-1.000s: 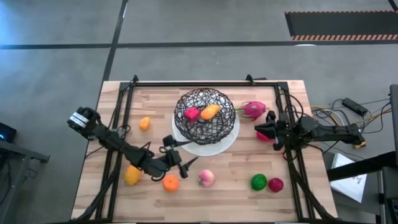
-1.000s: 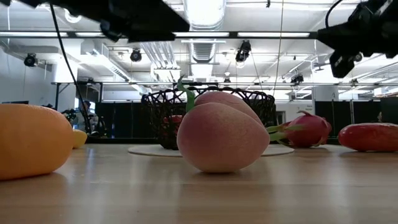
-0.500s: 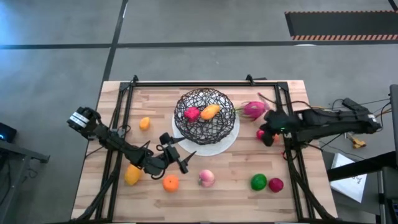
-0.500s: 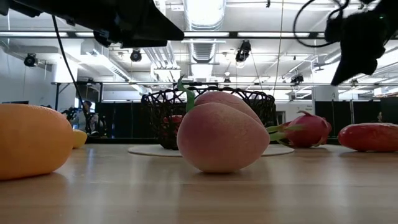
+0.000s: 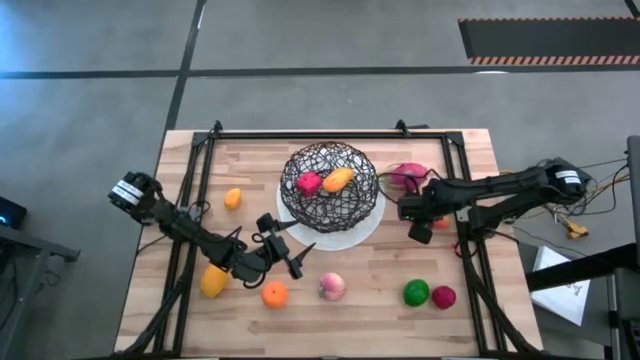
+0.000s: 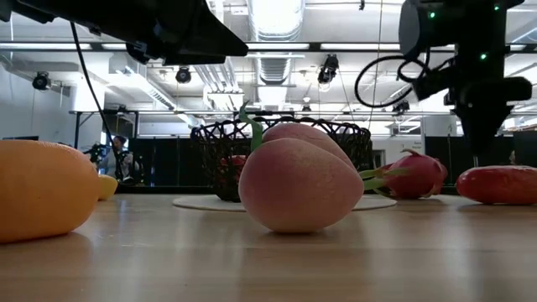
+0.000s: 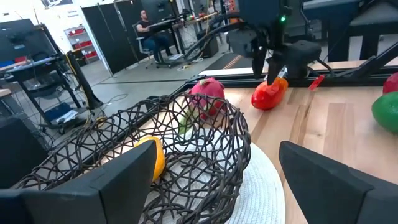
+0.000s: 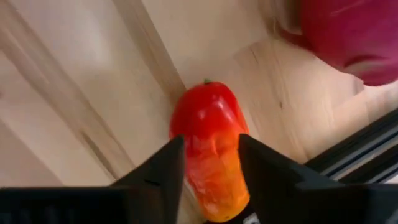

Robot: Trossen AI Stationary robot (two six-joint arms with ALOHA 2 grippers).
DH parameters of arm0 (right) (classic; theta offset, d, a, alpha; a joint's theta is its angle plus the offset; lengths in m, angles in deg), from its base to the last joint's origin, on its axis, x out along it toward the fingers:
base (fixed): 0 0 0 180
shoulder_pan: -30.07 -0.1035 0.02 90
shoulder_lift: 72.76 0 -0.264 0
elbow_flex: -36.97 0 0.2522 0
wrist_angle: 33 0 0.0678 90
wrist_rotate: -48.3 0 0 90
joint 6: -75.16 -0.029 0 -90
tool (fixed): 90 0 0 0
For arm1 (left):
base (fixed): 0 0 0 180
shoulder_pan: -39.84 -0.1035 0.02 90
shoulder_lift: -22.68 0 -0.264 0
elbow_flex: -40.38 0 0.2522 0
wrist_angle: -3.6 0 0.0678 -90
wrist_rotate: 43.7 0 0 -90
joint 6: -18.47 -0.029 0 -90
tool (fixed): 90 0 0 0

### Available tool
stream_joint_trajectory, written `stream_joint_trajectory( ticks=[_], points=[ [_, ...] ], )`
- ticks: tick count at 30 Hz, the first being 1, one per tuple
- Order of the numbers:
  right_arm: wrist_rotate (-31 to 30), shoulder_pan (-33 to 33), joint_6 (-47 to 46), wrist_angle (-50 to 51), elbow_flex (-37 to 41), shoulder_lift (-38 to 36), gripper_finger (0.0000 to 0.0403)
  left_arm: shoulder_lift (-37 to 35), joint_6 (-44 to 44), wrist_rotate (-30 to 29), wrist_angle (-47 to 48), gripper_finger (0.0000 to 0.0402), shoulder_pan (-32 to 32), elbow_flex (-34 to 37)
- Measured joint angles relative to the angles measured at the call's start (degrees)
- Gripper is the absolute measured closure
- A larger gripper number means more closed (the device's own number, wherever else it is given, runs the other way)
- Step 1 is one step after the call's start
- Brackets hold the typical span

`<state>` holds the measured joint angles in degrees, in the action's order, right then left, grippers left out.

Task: Build produce basket
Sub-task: Put the red mango into the wire basket

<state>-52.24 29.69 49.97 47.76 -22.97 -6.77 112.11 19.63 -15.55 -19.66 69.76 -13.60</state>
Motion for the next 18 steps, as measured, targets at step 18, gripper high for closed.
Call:
stream_joint_trajectory(
  ticks=[18],
  points=[
    [0.4, 3.2, 7.1, -3.9, 3.5, 9.4, 0.0141, 0.0, 0.1, 0.1, 0.2, 0.0079, 0.0, 0.2]
  ],
)
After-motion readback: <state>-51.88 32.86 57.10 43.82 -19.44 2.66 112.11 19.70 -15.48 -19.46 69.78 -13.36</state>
